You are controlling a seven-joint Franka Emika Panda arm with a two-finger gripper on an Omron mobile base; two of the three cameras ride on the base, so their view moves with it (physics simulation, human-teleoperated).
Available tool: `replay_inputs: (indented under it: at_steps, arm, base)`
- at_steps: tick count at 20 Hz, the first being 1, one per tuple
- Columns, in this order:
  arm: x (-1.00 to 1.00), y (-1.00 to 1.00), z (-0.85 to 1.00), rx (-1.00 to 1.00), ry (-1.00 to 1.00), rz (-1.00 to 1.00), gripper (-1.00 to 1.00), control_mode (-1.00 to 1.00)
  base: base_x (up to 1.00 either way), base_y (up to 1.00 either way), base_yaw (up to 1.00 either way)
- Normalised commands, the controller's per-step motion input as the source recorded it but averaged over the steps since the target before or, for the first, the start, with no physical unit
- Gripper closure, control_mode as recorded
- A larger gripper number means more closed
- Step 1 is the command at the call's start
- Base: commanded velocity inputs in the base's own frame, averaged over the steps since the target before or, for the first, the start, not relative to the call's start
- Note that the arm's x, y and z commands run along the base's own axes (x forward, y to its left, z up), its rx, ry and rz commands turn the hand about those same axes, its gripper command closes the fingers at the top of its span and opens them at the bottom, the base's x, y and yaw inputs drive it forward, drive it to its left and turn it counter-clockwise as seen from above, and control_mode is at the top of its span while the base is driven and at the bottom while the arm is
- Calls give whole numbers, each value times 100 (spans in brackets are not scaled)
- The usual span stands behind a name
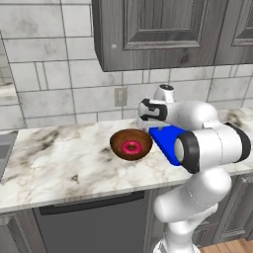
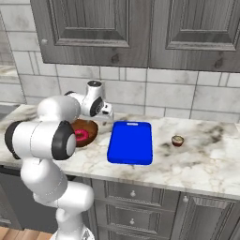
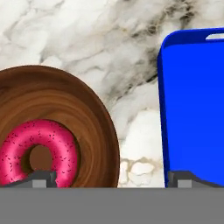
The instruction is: Place the bowl with donut and the cupcake onto the tray.
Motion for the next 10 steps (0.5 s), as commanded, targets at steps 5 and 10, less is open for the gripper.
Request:
replay_inputs:
  at_steps: [5,10]
  arm:
    - [14,2,-40,0,3,1,-100,-100]
    - [11,2,-40,1,2,0,-100,-100]
  base:
    - [0,0,0]
    - [0,0,0]
